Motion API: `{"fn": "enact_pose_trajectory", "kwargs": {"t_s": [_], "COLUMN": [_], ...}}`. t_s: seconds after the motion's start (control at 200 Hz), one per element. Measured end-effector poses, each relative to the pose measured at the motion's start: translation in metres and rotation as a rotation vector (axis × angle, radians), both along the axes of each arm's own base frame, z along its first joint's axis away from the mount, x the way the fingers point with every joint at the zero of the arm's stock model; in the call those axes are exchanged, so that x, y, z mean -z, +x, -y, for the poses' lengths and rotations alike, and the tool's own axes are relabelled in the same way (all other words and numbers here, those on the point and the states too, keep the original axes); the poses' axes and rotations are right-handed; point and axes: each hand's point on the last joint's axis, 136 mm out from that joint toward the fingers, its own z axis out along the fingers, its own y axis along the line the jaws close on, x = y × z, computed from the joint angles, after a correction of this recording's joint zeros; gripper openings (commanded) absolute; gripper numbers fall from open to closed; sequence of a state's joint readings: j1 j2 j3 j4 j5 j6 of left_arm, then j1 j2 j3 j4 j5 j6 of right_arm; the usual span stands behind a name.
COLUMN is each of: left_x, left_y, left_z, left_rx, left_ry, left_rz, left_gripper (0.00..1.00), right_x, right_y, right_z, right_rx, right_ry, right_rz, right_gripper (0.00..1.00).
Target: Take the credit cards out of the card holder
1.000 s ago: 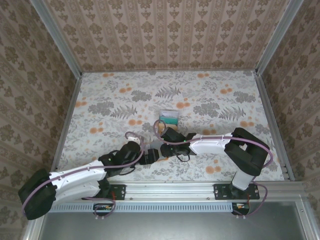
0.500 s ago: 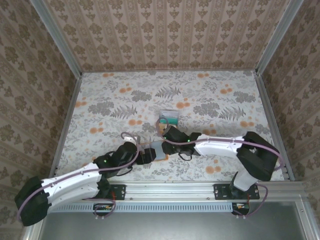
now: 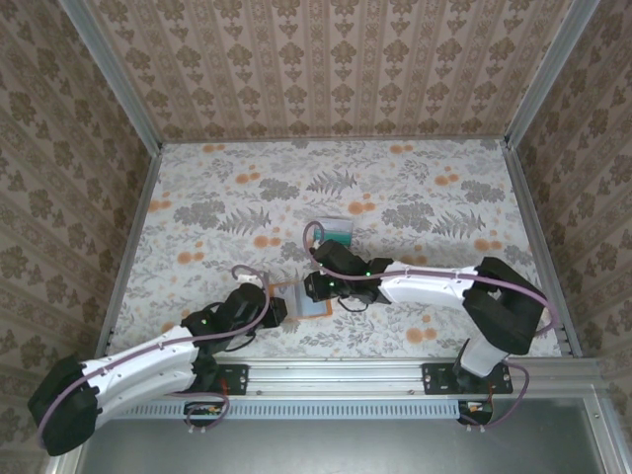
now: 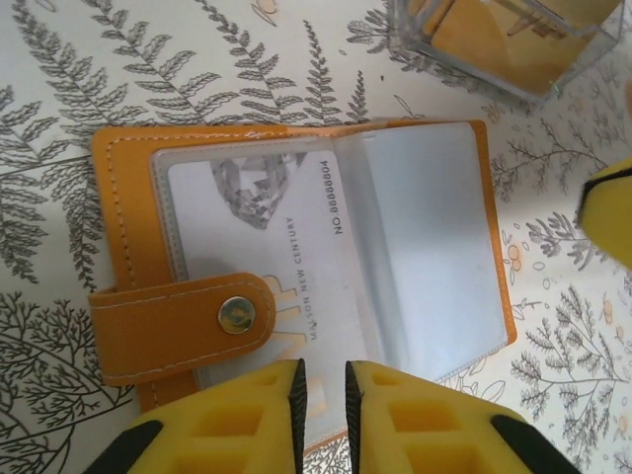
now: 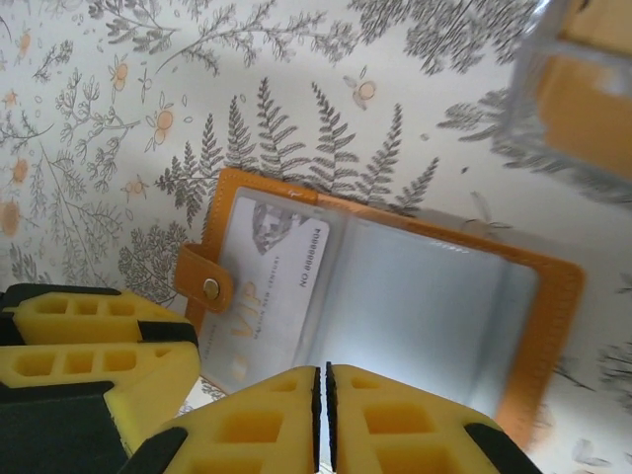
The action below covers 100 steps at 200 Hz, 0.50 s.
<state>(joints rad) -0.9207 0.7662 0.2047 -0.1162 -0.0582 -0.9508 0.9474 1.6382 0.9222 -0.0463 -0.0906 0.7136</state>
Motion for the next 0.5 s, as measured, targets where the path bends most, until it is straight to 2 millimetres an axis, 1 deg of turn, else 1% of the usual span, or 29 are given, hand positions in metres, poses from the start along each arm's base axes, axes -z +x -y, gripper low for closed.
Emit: {"fn": "enact_pose_trajectory", "kwargs": {"t_s": [0.085, 0.165, 0.355, 0.5], "left_x": [0.003, 0.006, 0.013, 0.018], "left_y": [0.000, 0.000, 0.001, 0.001], "left_z": [-0.003, -0.007, -0.013, -0.016], "left_rx": [-0.007, -0.018, -0.036, -0.042], "left_ry": [0.014, 0.026, 0.053, 0.070], "left_rz": [-0.006, -0.012, -0.027, -0.041], "left_gripper": [0.05, 0.04, 0.03, 0.03], "right_x": [0.008, 0.014, 0.025, 0.034], "right_y": [-0.002, -0.003, -0.005, -0.007], "right_z": [-0.008, -0.015, -0.029, -0.033], "right_rx": [-0.006, -0.010, -0.017, -0.015], "right_ry": [0.016, 0.029, 0.053, 0.053], "right_rz": [-0.041, -0.070, -0.126, -0.164], "right_gripper": [0.17, 0.17, 0.17, 0.18]}}
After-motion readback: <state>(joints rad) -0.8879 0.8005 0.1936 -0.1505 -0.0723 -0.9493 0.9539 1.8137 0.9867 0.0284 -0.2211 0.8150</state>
